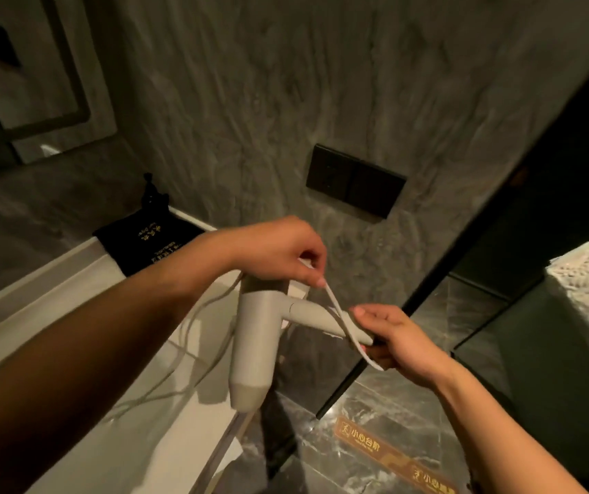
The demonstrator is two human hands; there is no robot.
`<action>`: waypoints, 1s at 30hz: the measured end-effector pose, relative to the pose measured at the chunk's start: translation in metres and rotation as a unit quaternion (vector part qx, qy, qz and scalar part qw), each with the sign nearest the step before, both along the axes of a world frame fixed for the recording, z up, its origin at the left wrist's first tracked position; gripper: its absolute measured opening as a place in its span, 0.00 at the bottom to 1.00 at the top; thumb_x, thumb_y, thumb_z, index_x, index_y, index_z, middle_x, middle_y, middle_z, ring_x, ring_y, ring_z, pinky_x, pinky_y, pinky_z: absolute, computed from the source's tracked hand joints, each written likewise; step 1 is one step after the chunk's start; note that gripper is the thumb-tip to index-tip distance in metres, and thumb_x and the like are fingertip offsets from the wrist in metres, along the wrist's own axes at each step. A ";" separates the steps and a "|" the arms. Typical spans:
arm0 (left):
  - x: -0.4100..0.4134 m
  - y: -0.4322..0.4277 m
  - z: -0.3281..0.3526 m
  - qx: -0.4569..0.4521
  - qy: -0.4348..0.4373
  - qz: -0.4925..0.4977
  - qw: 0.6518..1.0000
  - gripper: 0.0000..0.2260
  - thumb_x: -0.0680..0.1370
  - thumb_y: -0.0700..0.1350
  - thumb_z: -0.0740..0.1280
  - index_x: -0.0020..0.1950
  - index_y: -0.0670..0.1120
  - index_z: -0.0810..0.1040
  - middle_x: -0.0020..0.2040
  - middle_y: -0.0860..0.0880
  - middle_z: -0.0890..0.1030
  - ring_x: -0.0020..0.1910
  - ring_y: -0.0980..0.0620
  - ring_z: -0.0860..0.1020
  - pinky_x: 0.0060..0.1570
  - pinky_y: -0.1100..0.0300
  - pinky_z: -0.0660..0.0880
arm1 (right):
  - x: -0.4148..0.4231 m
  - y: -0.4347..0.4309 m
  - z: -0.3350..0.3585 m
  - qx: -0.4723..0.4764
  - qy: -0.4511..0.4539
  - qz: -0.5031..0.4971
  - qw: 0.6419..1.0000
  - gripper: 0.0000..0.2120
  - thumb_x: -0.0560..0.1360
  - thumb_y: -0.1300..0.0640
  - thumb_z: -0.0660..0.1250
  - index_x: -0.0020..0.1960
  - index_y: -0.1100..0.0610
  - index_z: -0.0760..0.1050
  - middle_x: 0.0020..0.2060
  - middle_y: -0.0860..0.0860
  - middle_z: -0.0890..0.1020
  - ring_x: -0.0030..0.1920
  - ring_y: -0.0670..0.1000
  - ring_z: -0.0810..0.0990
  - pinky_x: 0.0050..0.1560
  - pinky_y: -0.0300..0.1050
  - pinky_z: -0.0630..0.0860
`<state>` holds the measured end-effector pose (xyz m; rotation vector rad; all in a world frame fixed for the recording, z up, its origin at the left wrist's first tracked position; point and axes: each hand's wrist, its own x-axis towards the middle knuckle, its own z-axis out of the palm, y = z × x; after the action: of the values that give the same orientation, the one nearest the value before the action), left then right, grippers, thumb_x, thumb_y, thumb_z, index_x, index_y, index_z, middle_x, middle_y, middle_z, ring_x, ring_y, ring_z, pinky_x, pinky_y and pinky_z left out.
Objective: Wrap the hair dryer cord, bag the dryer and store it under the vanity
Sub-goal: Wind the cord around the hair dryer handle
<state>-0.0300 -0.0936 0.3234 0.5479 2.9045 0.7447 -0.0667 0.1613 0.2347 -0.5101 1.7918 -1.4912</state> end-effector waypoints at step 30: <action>0.010 0.135 0.036 -0.208 0.145 -0.012 0.967 0.10 0.79 0.56 0.66 0.47 0.52 0.80 0.44 0.52 0.82 0.45 0.51 0.79 0.43 0.51 0.77 | 0.021 0.106 -0.018 0.008 0.109 -0.064 0.992 0.12 0.81 0.47 0.63 0.57 0.54 0.77 0.44 0.53 0.83 0.48 0.52 0.84 0.44 0.52 0.82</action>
<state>-0.0203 0.0412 0.3596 0.6854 3.1730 0.0377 -0.0461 0.2669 0.2171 -0.5769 2.0377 -1.5551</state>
